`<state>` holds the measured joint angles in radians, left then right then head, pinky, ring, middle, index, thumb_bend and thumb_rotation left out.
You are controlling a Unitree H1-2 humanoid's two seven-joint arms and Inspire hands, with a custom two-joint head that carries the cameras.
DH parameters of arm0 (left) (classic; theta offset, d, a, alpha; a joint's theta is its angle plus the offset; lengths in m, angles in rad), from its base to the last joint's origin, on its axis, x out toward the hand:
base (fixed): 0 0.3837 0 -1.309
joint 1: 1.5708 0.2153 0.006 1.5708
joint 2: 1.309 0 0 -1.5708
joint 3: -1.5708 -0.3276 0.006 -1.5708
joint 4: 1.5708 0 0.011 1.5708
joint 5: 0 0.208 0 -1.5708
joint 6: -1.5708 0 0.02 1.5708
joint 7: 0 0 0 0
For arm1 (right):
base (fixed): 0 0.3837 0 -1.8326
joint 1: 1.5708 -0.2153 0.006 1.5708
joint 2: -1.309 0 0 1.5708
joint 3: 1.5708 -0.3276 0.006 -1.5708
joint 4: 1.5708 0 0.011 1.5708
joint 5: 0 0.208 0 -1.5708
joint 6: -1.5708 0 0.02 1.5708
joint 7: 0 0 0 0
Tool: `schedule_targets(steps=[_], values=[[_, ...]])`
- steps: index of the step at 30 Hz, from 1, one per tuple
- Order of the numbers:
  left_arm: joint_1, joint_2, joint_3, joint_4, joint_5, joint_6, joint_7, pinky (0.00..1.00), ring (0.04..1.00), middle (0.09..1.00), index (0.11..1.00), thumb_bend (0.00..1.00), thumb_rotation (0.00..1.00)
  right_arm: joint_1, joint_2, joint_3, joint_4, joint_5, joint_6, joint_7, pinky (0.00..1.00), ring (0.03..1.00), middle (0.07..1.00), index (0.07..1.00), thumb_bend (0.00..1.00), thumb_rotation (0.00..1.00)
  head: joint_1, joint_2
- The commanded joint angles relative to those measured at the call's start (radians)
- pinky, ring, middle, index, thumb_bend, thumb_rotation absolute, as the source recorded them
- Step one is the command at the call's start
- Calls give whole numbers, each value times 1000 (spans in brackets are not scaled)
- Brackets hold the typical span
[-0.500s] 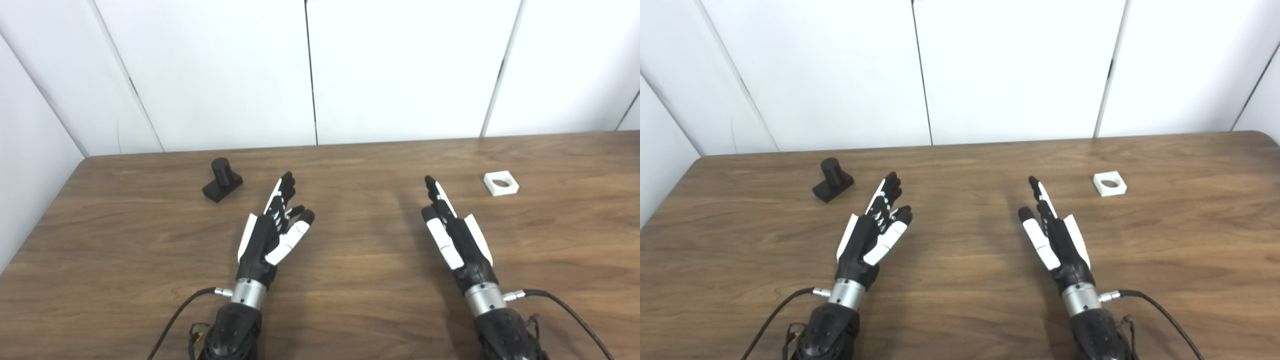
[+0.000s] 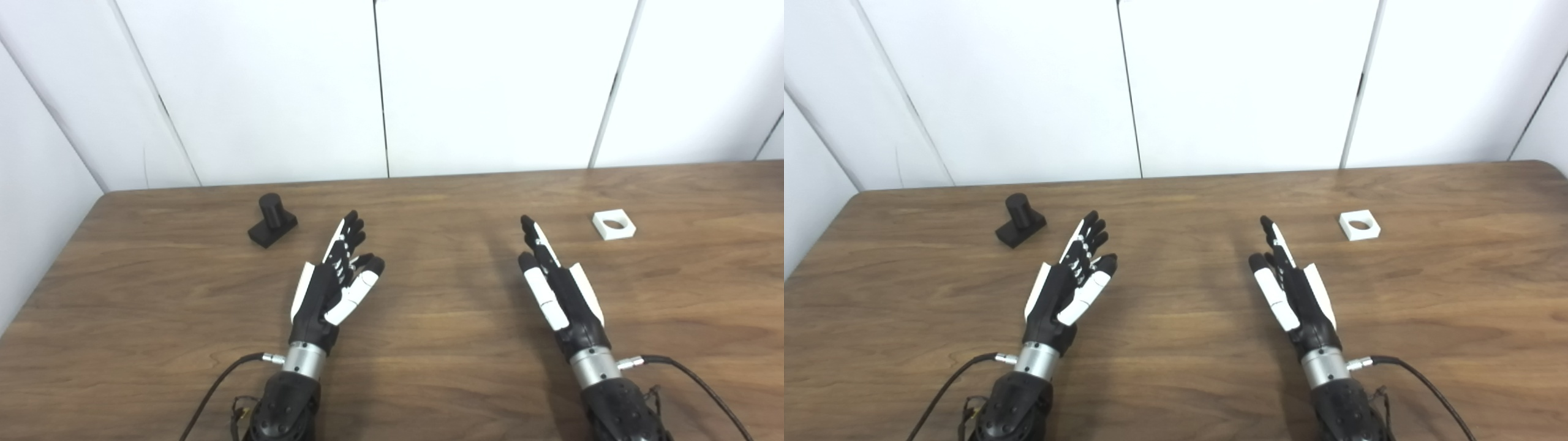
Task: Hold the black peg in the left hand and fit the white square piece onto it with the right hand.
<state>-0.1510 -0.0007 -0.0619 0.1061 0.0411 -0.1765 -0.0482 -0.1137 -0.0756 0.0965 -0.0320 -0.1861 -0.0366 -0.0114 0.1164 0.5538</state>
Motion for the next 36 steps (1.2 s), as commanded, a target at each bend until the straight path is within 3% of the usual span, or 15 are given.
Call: schedule_targets(steps=[1,2,8,13,19,23,27,31,36], values=[[-2,-5,-4,-2,22,-20,15,849,948,955,979,709,594,-10,-3,-1,-31,-3,-38,2,988,1000,1000,1000,601,1000,8,-1],[-2,-9,-7,2,27,-27,18,854,948,953,977,705,589,-7,-7,-3,-35,1,-39,5,994,1000,1000,1000,600,1000,48,-12],[-7,-30,-19,16,52,-29,30,868,917,926,954,688,543,-1,-18,-22,-40,23,-36,6,992,1000,1000,1000,595,968,119,-34],[-3,-41,-19,18,58,-35,45,802,870,884,906,678,491,6,-25,-22,-43,-3,-39,-5,1000,1000,1000,1000,553,983,126,-61],[-1,-42,-9,-6,110,-12,85,702,814,847,864,652,375,4,-28,-24,-31,-1,-66,-2,1000,1000,1000,994,542,972,128,-59],[-12,-20,-14,-28,184,5,112,669,793,826,840,649,300,3,-27,-25,-31,-13,-58,-6,1000,1000,1000,993,549,976,131,-59],[-34,20,-14,-63,281,39,127,654,790,823,818,657,334,3,-27,-31,-30,-12,-48,-8,1000,1000,997,991,560,979,135,-63],[-56,67,-20,-114,376,108,122,718,807,840,824,644,361,-1,-30,-33,-26,-13,-51,-6,1000,1000,993,991,551,977,142,-66],[-79,123,-27,-151,467,142,130,747,841,855,820,620,331,-6,-36,-33,-27,-8,-40,5,1000,1000,1000,997,567,982,149,-66]])
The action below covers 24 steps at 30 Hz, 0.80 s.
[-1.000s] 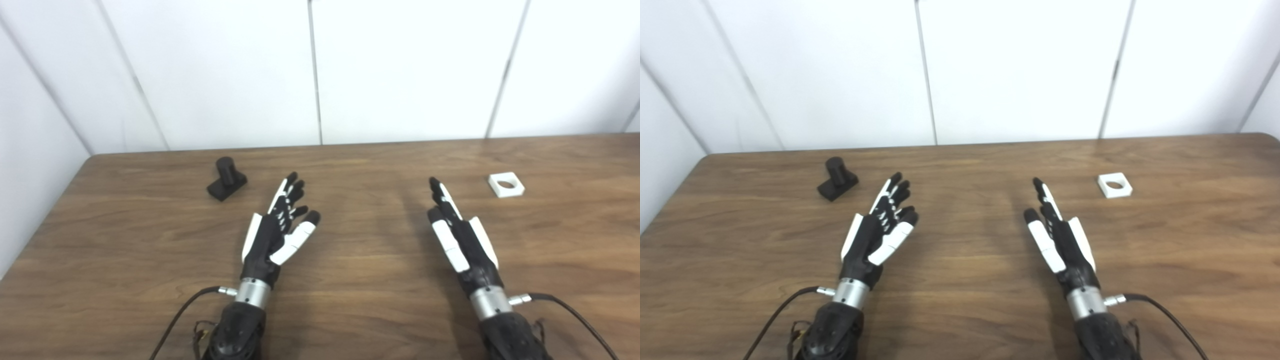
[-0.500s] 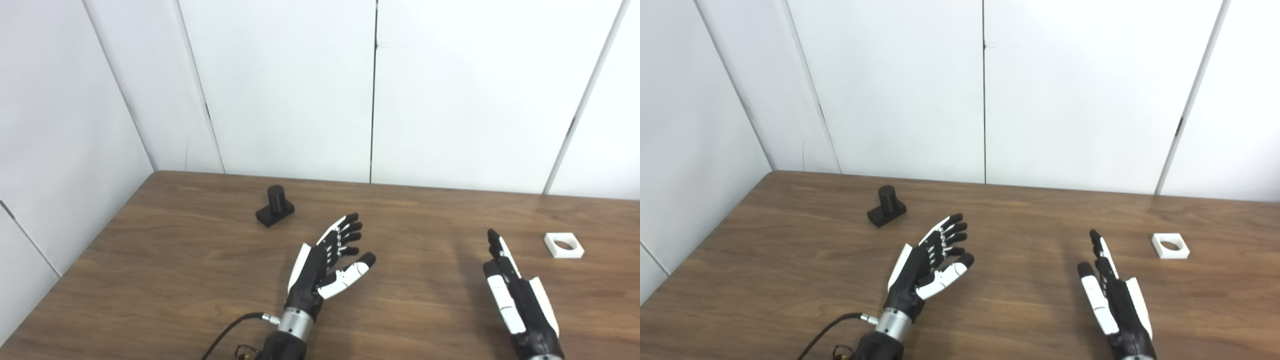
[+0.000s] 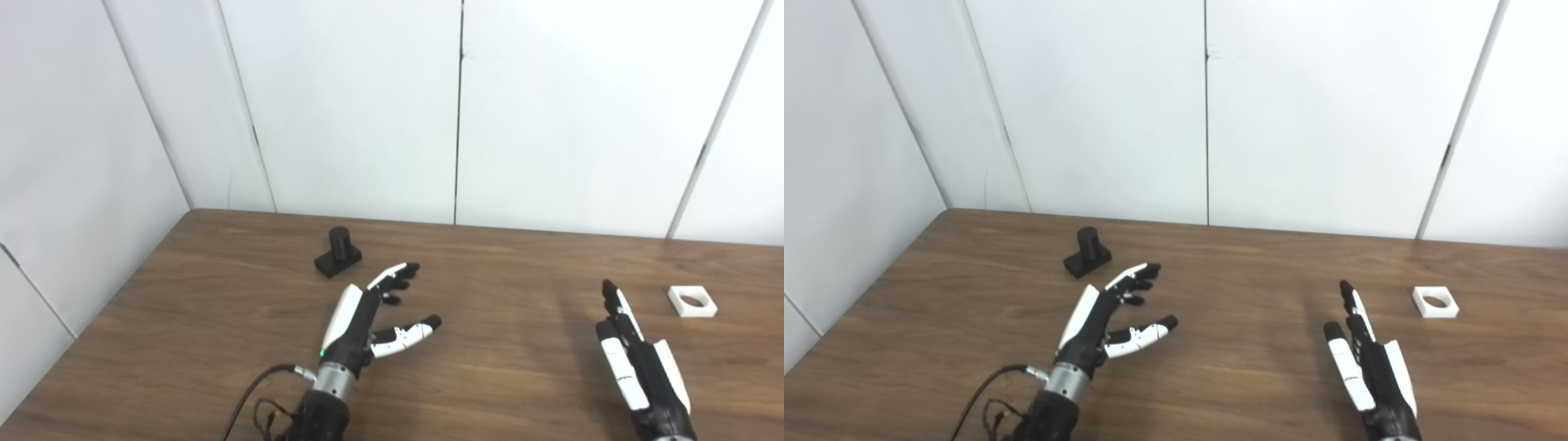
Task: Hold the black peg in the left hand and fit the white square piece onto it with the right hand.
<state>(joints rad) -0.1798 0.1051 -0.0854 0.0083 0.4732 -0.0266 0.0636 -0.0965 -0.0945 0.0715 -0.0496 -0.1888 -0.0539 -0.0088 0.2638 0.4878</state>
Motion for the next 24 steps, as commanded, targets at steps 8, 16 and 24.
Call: schedule_targets(steps=[8,16,24], values=[[-91,90,18,-91,144,50,29,727,833,859,819,653,366,-33,-22,-11,8,0,-27,4,1000,1000,998,994,545,976,12,-4],[-143,143,14,-101,300,132,40,727,874,879,824,710,467,-44,-31,-12,23,14,-36,7,1000,1000,1000,995,539,962,17,-3],[-201,185,19,-75,408,185,64,924,990,953,829,741,503,-46,-36,-14,32,19,-38,6,997,1000,997,995,540,973,19,-5]])
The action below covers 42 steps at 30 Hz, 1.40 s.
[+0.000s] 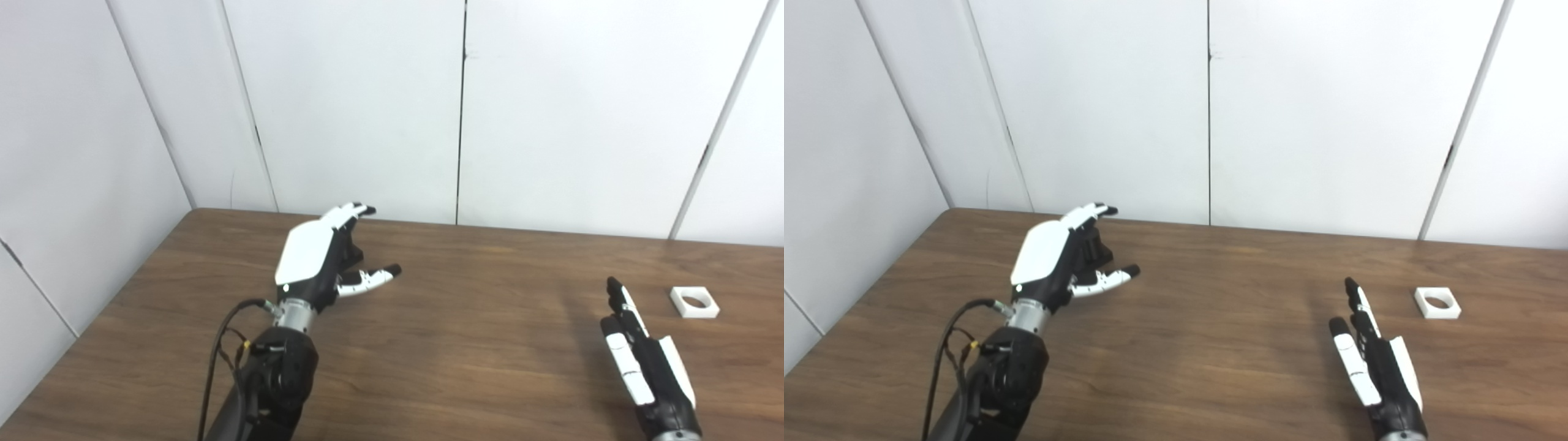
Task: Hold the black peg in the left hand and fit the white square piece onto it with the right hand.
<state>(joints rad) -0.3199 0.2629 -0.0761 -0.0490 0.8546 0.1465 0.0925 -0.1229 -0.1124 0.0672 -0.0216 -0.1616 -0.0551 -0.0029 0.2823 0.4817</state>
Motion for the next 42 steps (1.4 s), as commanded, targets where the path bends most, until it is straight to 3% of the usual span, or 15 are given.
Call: schedule_targets(steps=[1,12,18,29,42], values=[[-68,32,11,-13,40,27,31,926,995,962,834,754,514,-19,-18,-10,1,-7,-33,2,999,1000,999,996,545,972,2,1],[-128,82,5,65,102,123,39,928,1000,1000,835,786,493,-22,-20,-12,9,0,-44,3,1000,1000,999,996,547,967,4,2],[-161,112,-6,130,131,173,35,995,1000,1000,844,800,538,-15,-18,-12,1,1,-37,1,995,1000,1000,1000,529,968,2,5],[-193,136,-38,247,140,264,20,1000,1000,1000,825,900,595,-3,-19,-16,-13,16,-31,6,979,1000,1000,996,537,959,2,11],[-196,135,-59,339,82,282,18,1000,1000,1000,774,949,563,5,-24,-15,-37,7,-11,10,975,1000,1000,998,546,962,3,22]])
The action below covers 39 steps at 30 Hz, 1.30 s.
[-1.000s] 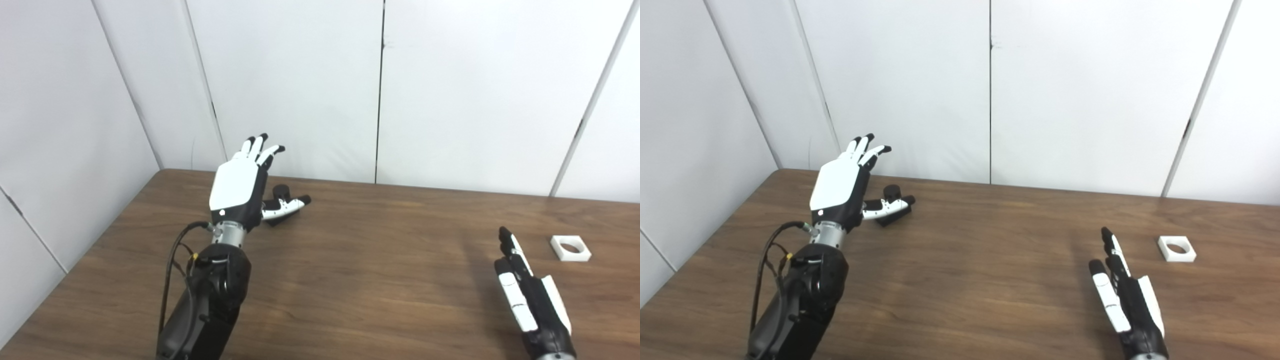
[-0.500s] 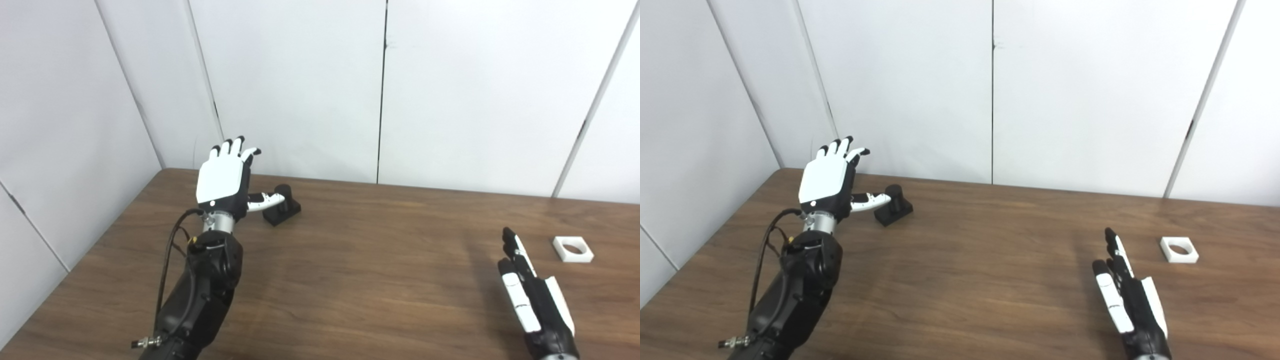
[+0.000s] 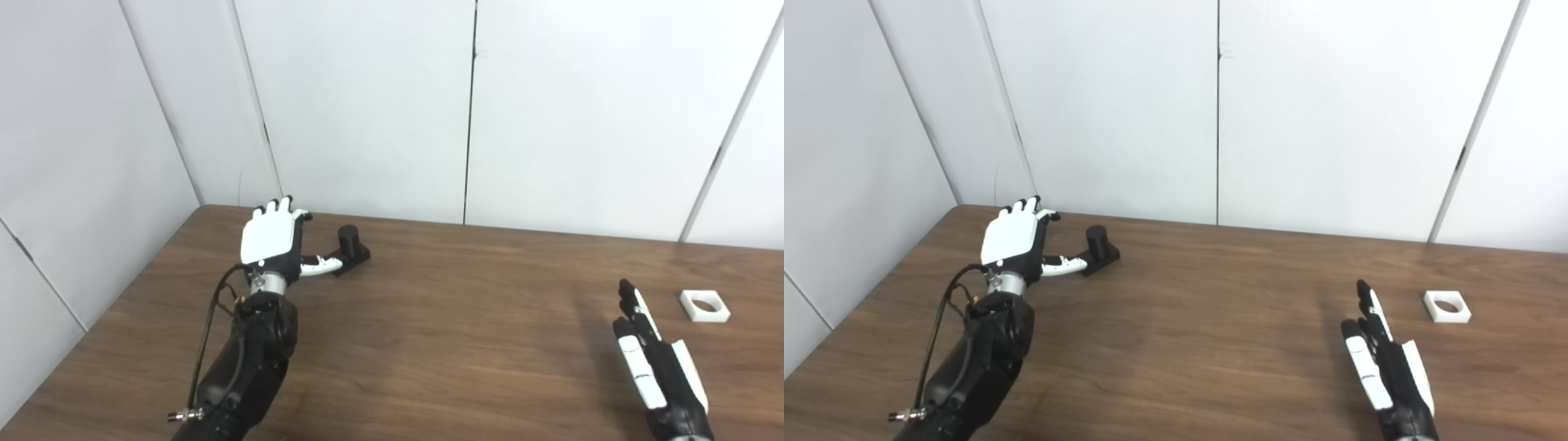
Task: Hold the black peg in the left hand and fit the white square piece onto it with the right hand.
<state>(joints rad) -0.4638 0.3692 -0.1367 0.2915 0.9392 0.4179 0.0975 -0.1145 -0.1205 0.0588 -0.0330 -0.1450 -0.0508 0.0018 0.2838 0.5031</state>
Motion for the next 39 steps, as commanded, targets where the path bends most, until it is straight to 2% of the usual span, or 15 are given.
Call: schedule_targets(steps=[1,8,14,26,31,39], values=[[-52,28,0,6,-7,10,14,1000,1000,1000,772,950,562,-3,-15,-7,-26,-12,-15,4,973,1000,1000,997,544,963,-1,1],[-54,26,-15,73,-40,-3,36,1000,1000,1000,757,960,554,0,-11,-10,-29,-5,-13,3,982,1000,1000,994,560,963,-4,3],[-56,21,-28,139,-64,-34,93,1000,1000,1000,725,976,518,2,-8,-12,-31,-8,-11,-2,967,1000,1000,995,562,965,-5,6],[-66,13,-67,250,-99,-64,174,1000,1000,1000,703,977,538,7,-5,-15,-36,-16,-12,-4,959,998,1000,996,564,970,-11,10],[-71,11,-84,265,-111,-47,170,1000,1000,1000,697,953,518,8,0,-16,-40,-7,-6,0,964,1000,1000,995,561,957,-16,12],[-88,5,-109,297,-135,-51,168,1000,1000,1000,716,956,575,5,6,-12,-49,-20,9,-7,981,1000,1000,997,558,962,-29,14]])
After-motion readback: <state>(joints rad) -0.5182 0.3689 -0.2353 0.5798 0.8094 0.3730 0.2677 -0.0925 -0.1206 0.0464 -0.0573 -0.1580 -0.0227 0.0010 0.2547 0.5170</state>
